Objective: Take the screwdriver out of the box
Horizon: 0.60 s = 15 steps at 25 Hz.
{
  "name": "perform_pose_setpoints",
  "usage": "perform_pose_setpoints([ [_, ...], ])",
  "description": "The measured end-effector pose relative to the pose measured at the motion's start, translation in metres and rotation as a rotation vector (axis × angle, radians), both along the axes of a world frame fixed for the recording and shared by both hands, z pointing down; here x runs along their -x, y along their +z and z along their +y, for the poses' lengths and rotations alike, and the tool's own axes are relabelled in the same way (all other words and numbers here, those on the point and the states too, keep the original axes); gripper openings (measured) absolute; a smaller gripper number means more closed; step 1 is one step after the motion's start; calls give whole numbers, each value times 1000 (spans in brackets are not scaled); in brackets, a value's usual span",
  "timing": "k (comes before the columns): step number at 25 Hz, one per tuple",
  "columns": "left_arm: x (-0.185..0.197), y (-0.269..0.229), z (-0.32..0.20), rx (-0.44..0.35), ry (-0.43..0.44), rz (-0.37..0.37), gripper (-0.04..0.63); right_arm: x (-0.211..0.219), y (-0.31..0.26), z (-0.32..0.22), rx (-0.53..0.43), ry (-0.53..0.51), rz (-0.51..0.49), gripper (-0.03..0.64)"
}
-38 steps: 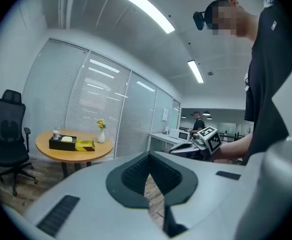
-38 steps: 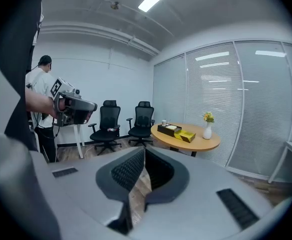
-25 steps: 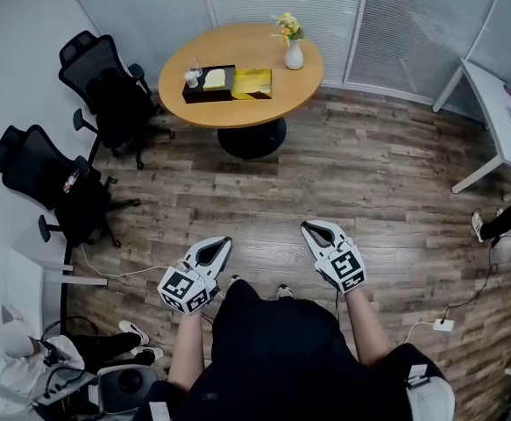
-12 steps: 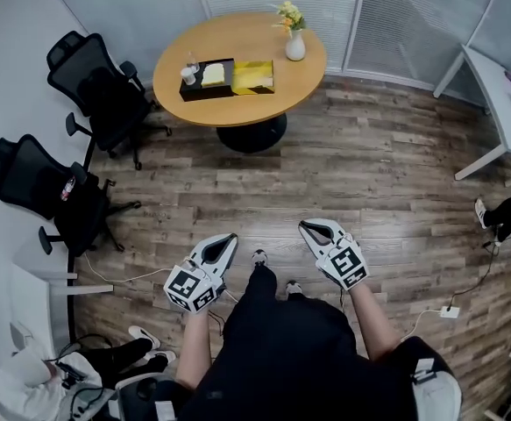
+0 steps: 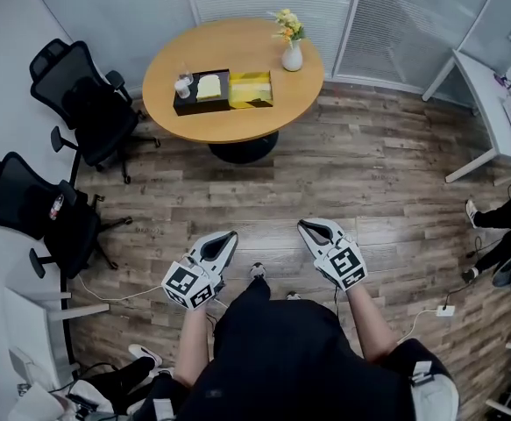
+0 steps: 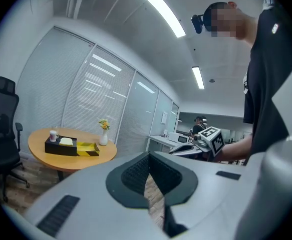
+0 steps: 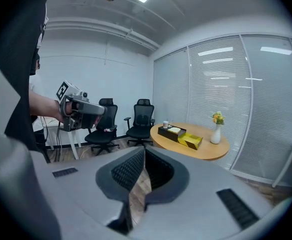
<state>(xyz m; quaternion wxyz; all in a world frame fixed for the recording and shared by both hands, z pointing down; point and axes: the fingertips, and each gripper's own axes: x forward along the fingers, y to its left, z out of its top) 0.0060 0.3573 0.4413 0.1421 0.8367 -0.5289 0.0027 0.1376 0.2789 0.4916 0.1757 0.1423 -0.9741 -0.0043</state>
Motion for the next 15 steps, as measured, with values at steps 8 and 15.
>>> perform_pose_setpoints([
  [8,48,2,-28,-5,64,16,6,45,-5,-17,-31,59,12,9],
  [15,68,5,-50,6,110,15,6,58,-3,-28,-27,116,22,9],
])
